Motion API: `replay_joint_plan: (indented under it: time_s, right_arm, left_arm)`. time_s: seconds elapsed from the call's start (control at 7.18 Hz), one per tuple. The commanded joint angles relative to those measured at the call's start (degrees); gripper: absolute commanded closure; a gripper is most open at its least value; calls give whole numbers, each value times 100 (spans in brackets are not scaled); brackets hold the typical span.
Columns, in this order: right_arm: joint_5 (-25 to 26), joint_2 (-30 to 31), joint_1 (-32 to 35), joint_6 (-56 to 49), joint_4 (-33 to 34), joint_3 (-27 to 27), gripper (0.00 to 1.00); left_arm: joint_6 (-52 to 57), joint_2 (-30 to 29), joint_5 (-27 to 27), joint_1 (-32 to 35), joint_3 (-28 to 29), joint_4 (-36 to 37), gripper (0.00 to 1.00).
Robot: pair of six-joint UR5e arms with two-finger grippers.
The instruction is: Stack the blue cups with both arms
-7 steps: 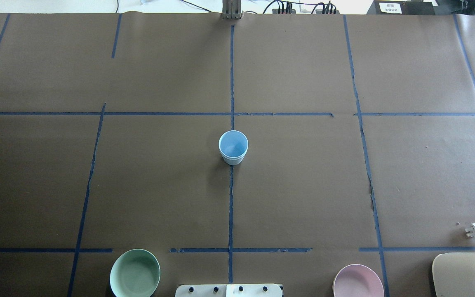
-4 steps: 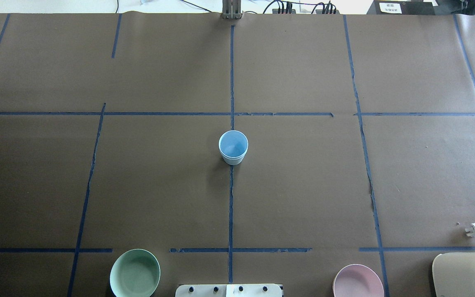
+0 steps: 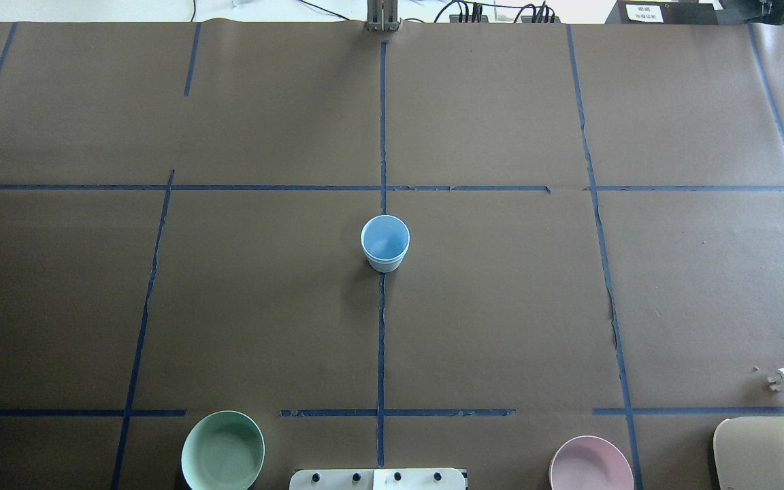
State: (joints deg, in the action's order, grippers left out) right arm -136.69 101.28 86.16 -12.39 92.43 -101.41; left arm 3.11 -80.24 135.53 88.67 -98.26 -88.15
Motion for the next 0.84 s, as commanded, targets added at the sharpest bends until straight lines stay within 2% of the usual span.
replay_joint_plan:
  time_s: [0.0,0.7]
  right_arm:
    - [-7,-3,-20,9,-321,191,0]
    - [-15,-3,-29,35,-393,218,0]
  left_arm:
    - [-3,0,0,-42,9,0,0]
    - [-3,0,0,-42,0,0,0]
